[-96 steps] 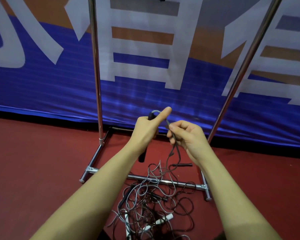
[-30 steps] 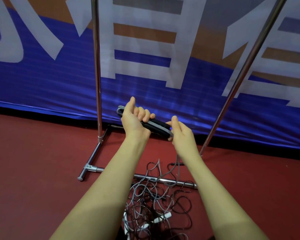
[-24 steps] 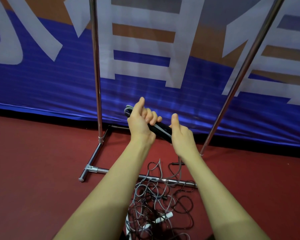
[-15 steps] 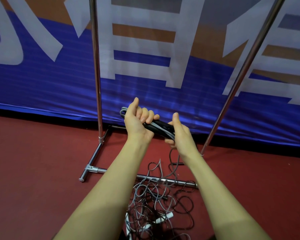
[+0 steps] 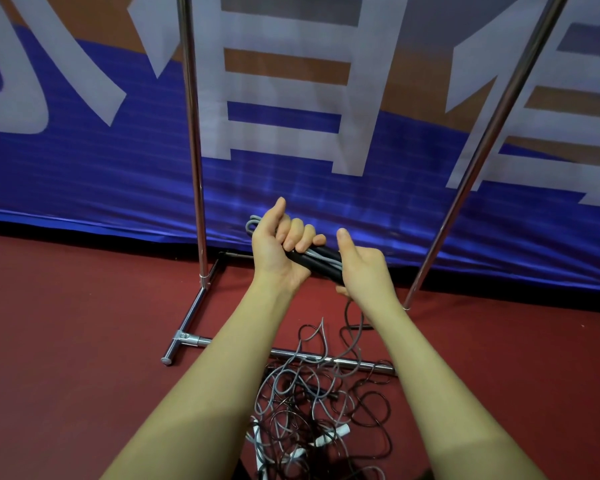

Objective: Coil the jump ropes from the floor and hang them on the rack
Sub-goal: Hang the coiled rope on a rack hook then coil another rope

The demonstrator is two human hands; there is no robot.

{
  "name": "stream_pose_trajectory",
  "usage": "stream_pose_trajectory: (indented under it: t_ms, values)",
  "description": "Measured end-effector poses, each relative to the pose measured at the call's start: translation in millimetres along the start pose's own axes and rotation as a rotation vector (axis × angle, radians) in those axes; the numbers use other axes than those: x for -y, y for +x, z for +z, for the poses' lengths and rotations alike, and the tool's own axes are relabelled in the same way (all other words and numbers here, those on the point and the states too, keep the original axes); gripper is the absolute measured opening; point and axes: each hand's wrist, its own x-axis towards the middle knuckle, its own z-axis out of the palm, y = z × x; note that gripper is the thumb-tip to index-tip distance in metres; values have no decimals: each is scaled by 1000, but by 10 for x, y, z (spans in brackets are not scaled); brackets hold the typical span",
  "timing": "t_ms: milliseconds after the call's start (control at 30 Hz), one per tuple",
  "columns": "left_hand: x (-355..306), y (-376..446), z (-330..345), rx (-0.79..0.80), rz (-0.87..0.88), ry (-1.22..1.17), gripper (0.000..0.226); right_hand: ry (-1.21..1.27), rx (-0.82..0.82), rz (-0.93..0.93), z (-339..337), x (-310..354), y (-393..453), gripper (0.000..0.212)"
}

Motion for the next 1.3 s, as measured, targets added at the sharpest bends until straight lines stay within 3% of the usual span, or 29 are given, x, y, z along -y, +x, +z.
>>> stream_pose_trajectory:
  t_ms: [133,267,367,433,533,700,800,933,1033,1300]
  values:
    - [15,-1,36,-77,-31,63,55,-17,-83,-36,8,-38,42,52]
    - [11,-20,59,-101,-59,171,28,-27,-155,-20,-32,-99,90,50]
    - [-58,21,9,-192,29,274,39,-88,-214,-52,-83,-159,124,55]
    - [-131,35,-35,-266,158,546,36,-168,-223,-96,-105,-180,122,57]
    - [-200,-19,-36,-105,336,960,30,-295,-209,-153,-109,-186,87,57]
    - [-92,-107,-9,182,375,1473,27,-407,-184,-226,-115,-154,23,54]
    - [-88,-118,-60,159,311,1665,45,-365,-180,-256,-135,-138,-14,55]
    - [-92,-110,-169,168,625,2137,58,-299,-178,-289,-126,-122,-65,54]
    - [-61,-149,-144,69,566,2312,58,-227,-178,-301,-115,-118,-83,54]
    - [-63,-205,-149,147,666,2482,59,2,-185,-156,-77,-207,-18,44]
